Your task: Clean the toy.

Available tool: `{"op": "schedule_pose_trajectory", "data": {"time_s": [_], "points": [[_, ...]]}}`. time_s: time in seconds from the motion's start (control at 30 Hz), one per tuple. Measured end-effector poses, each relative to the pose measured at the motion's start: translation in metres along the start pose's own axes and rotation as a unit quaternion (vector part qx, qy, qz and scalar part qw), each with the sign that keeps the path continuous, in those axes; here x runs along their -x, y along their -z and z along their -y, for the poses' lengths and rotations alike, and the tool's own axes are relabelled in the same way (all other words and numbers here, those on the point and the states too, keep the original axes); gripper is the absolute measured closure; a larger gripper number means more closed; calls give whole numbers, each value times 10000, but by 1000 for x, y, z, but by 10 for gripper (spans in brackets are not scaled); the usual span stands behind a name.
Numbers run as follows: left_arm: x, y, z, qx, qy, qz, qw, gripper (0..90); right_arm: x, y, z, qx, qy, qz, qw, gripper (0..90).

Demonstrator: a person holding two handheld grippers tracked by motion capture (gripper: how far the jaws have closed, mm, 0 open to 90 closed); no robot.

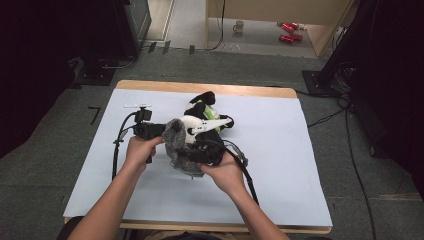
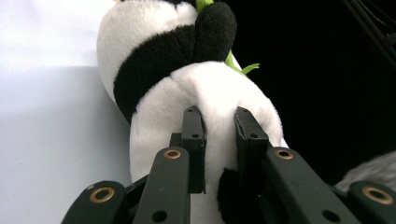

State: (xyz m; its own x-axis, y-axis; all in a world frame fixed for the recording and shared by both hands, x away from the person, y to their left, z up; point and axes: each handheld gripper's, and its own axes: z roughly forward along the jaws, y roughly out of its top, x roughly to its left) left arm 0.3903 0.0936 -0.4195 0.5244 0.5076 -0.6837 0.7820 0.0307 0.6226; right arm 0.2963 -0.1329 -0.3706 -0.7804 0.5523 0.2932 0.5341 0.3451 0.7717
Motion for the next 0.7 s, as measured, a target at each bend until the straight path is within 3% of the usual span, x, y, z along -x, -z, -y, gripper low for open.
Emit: {"op": "schedule_pose_trajectory", "data": {"time_s": [0.07,0.27,0.43,0.7], "points": [[0,0,0,-4,47,7,10000,778,0,-6,3,-126,15,142,9998,774],[0,-1,1,-48,42,-38,10000,778,16,-18,18,-406,-111,512,9978,775],[-3,-4,2,-108,85,-26,9999,778,27,-15,30,-465,-251,520,9972,776],[-5,-6,3,-116,92,-30,9999,780,38,-2,39,-648,-221,706,9952,775]]}}
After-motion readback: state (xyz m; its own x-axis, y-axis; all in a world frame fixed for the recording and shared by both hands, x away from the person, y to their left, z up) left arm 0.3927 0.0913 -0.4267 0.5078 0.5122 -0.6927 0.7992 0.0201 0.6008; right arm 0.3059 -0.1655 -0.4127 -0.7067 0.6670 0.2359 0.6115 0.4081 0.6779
